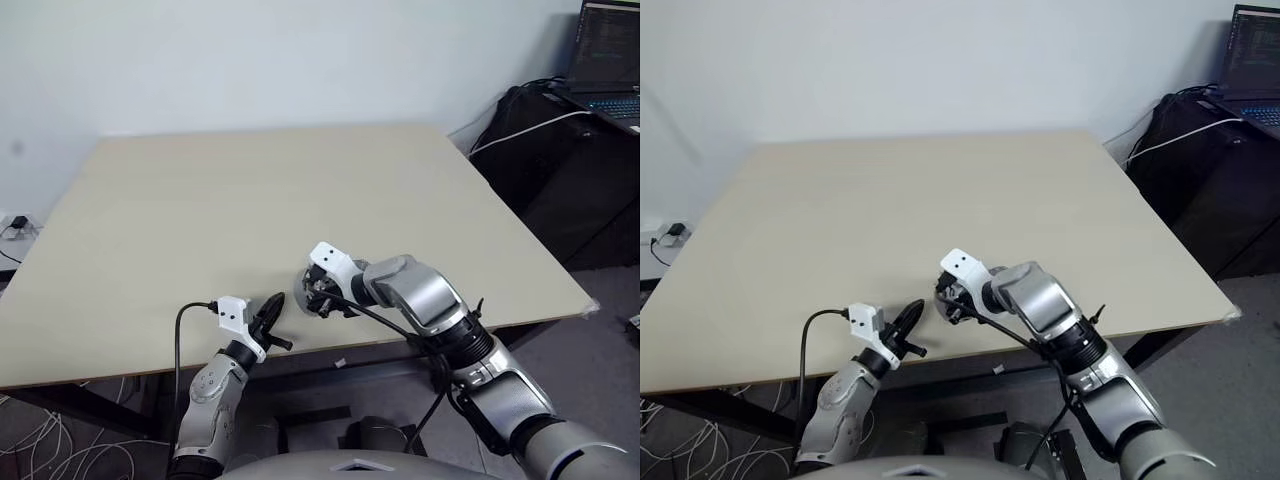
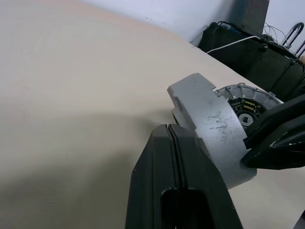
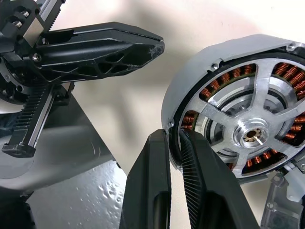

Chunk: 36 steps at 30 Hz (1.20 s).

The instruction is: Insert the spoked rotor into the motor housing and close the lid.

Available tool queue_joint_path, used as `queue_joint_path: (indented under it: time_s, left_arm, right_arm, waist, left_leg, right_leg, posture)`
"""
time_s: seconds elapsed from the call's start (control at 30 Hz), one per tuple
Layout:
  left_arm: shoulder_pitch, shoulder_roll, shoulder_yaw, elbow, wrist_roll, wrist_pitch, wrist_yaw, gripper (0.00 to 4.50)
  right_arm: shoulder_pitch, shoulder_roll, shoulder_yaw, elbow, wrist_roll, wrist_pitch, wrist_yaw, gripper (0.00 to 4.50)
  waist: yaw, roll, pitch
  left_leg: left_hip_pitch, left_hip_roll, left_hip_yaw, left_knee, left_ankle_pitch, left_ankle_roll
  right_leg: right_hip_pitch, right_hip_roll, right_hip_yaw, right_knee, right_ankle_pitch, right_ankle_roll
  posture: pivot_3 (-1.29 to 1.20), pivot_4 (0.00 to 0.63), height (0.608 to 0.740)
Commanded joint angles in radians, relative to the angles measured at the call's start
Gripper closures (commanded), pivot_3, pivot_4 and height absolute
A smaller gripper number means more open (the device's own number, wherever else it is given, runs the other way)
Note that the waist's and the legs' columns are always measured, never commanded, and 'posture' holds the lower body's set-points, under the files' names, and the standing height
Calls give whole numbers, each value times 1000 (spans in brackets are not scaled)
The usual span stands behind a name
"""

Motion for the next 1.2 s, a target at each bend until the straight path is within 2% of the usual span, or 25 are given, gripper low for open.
queue_joint_path:
  time_s: [0.03, 0.27, 0.73, 1.17, 1.2]
  left_arm:
    - [-9, -8, -7, -17, -10, -9, -7, 4500]
    - [-10, -8, -9, -19, -11, -2, -8, 4500]
    - [-6, -12, -6, -31, -12, 3, 4, 4500]
    - [-12, -9, -3, -30, -15, 11, 0, 4500]
    - [-13, -9, -3, -30, -15, 11, -1, 4500]
  right_arm:
    - [-16, -17, -3, -34, 35, 15, -16, 4413]
    - [-22, -8, -2, -29, 82, 18, -53, 4413]
    - [-36, 86, -18, 158, 73, -113, -153, 4413]
    - [-29, 113, -54, 110, 137, -74, -166, 198]
    - [-27, 118, -62, 101, 150, -65, -165, 20]
  waist:
    - [0, 0, 0]
    - [0, 0, 0]
    - [-2, 0, 0]
    - [-24, 0, 0]
    - [-25, 0, 0]
  left_leg:
    - [0, 0, 0, 0, 0, 0]
    - [0, 0, 0, 0, 0, 0]
    - [0, 0, 0, 0, 0, 0]
    - [0, 1, 0, 0, 0, 0]
    - [0, 1, 0, 0, 0, 0]
  right_leg:
    - [0, 0, 0, 0, 0, 0]
    - [0, 0, 0, 0, 0, 0]
    - [0, 0, 0, 0, 0, 0]
    - [0, 1, 0, 0, 0, 0]
    - [0, 1, 0, 0, 0, 0]
  posture:
    - [0, 0, 740]
    - [0, 0, 740]
    - [0, 0, 740]
    - [0, 0, 740]
    - [0, 0, 740]
